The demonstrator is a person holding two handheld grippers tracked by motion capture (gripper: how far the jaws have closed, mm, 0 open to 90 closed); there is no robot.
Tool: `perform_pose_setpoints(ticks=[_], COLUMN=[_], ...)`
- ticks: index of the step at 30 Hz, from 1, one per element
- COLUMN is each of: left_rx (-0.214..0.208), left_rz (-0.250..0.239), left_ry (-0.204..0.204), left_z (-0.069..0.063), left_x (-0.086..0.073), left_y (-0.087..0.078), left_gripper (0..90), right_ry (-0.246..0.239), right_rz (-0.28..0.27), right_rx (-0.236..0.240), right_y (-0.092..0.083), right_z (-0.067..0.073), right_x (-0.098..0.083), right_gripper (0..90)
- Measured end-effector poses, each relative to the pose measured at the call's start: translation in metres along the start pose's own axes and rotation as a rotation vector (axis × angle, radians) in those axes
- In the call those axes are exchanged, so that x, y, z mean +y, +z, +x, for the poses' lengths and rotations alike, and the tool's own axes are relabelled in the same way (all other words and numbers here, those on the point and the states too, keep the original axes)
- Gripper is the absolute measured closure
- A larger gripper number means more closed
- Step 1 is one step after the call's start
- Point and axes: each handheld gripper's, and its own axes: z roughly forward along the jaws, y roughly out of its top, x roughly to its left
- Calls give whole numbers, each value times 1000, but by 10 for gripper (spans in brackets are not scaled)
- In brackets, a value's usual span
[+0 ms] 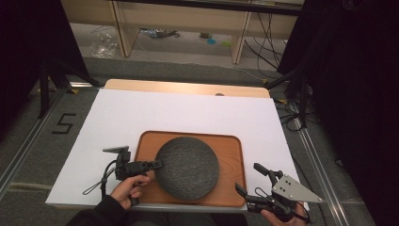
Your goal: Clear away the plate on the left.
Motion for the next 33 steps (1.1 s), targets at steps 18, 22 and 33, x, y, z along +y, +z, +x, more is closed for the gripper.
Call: perform_pose_setpoints(ticks=[18, 22, 33], left_rx=[107, 109, 166], left_rz=[67, 104, 154], left_ry=[104, 198, 270], left_z=[-5, -4, -9], left_x=[1, 3, -7], left_y=[5, 3, 0], left_gripper=[844, 824, 793], right_ry=[-9, 3, -6], right_rz=[10, 11, 15], right_rx=[8, 8, 6], right_y=[0, 0, 1], right_z=[0, 1, 0], right_x=[0, 0, 0], right_gripper=[173, 173, 173])
